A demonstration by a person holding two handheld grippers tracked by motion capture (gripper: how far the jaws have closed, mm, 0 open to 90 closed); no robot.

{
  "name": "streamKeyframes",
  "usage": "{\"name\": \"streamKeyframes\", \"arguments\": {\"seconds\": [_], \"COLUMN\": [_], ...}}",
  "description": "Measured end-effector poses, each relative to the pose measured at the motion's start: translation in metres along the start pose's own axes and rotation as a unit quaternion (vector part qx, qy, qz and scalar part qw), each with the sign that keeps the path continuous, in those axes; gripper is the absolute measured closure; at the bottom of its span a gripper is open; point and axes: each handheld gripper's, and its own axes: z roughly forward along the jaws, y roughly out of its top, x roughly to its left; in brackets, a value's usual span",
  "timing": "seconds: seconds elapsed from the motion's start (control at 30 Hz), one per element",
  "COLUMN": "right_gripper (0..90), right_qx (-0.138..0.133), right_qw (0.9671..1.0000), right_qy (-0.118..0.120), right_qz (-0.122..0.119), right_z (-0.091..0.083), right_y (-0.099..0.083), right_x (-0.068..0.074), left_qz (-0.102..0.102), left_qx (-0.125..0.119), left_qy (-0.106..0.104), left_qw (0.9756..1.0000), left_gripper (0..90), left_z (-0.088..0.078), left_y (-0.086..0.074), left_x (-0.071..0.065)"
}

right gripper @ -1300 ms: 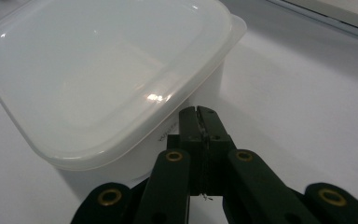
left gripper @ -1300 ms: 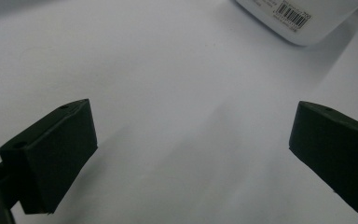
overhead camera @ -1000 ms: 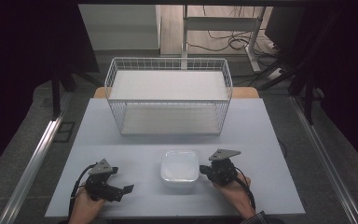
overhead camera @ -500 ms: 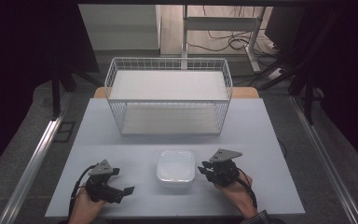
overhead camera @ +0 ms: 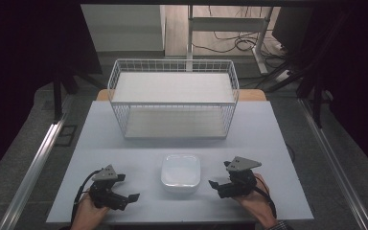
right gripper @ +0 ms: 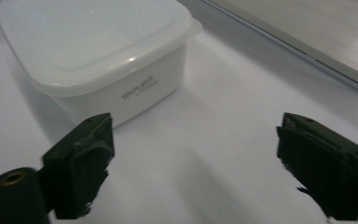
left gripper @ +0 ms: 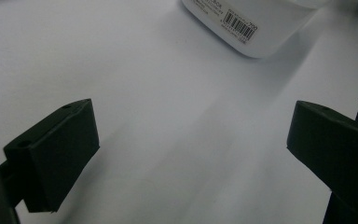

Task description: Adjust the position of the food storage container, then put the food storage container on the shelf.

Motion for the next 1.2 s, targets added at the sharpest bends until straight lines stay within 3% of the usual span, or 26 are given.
{"name": "streamKeyframes", "arguments": {"seconds": [0.17,0.43,0.6,0.73,0.97,1.2], "right_gripper": [4.9,3.0,2.1,2.1,2.3,1.4], "right_qx": [0.014,0.003,-0.006,-0.015,-0.020,-0.007], "right_qw": [0.9999,1.0000,0.9999,0.9997,0.9991,0.9991], "right_qy": [-0.004,0.003,0.009,0.018,0.029,0.033], "right_qz": [0.007,-0.003,0.001,0.010,0.024,0.028], "right_z": [0.005,0.006,0.008,0.009,0.010,0.017], "right_y": [-0.005,-0.004,0.001,0.006,0.017,0.029], "right_x": [-0.005,-0.004,0.001,0.004,0.007,0.013], "left_qz": [-0.001,-0.002,-0.005,-0.007,0.009,0.026], "left_qx": [0.003,0.008,-0.009,-0.018,-0.023,-0.032], "left_qy": [0.000,-0.004,-0.001,-0.015,-0.017,-0.020], "left_qw": [1.0000,1.0000,0.9999,0.9997,0.9996,0.9990], "left_gripper": [1.9,2.2,1.6,1.3,4.6,8.9], "left_z": [0.000,0.001,-0.001,0.001,0.007,0.018], "left_y": [0.000,0.002,0.008,0.016,0.038,0.063], "left_x": [0.000,0.000,-0.002,-0.005,-0.012,-0.018]}}
